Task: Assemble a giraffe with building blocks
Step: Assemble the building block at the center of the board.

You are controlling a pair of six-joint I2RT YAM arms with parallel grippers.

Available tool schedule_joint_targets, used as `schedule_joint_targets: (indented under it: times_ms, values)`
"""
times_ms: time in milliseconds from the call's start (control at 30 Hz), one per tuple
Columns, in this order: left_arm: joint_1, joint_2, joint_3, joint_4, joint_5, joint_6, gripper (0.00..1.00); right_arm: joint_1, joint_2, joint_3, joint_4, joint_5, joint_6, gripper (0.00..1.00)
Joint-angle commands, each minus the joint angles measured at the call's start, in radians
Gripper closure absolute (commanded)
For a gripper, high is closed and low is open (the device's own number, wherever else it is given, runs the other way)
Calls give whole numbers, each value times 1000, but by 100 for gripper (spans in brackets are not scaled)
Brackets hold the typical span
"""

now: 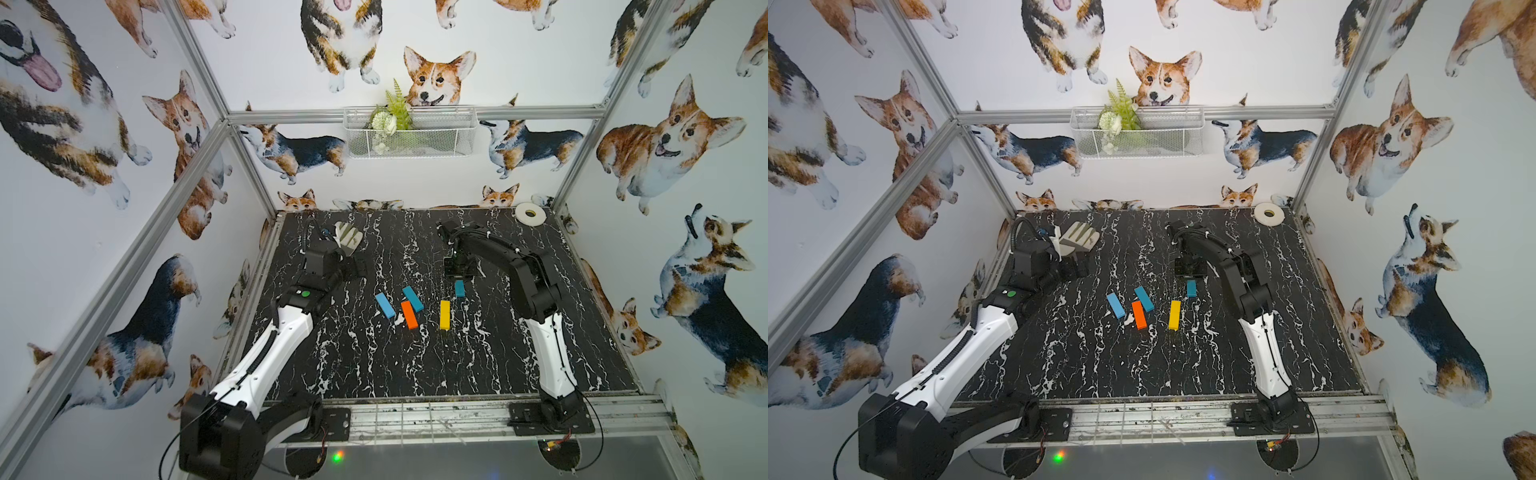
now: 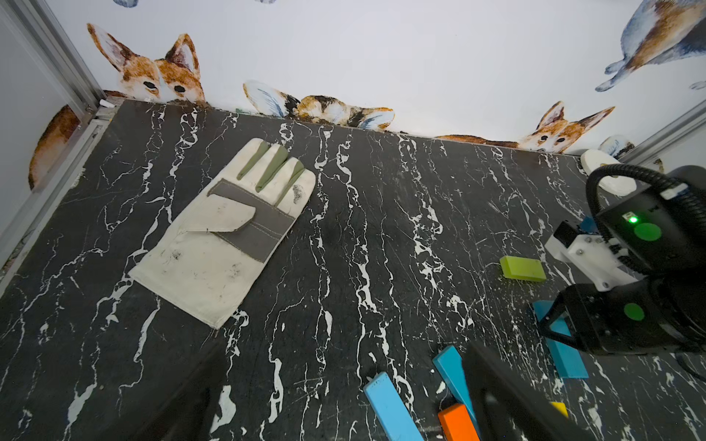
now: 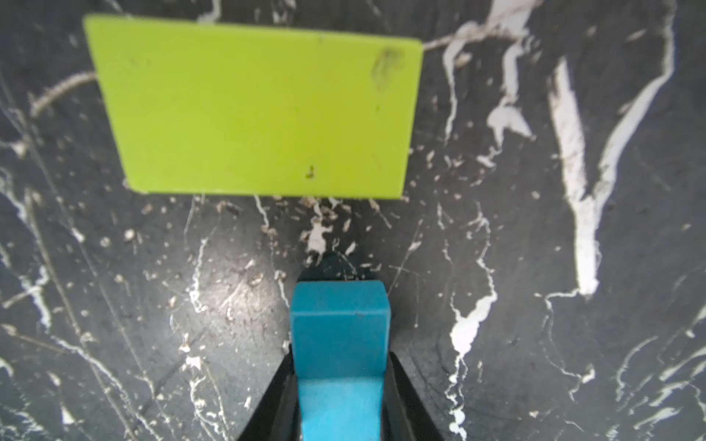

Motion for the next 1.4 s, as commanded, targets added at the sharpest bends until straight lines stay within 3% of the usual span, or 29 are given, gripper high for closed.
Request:
schedule_joint_targets:
  times_ms: [0, 533, 1367]
  values:
    - [-1, 2, 7, 19, 3, 1, 0, -8, 37, 38, 27, 46, 18, 73]
    - [-3, 10, 13, 19, 7, 1, 0, -25, 120, 169, -8, 27, 6, 72]
    - [-2, 12, 15, 22, 12, 2, 0, -36, 172, 245, -18, 21, 2, 72]
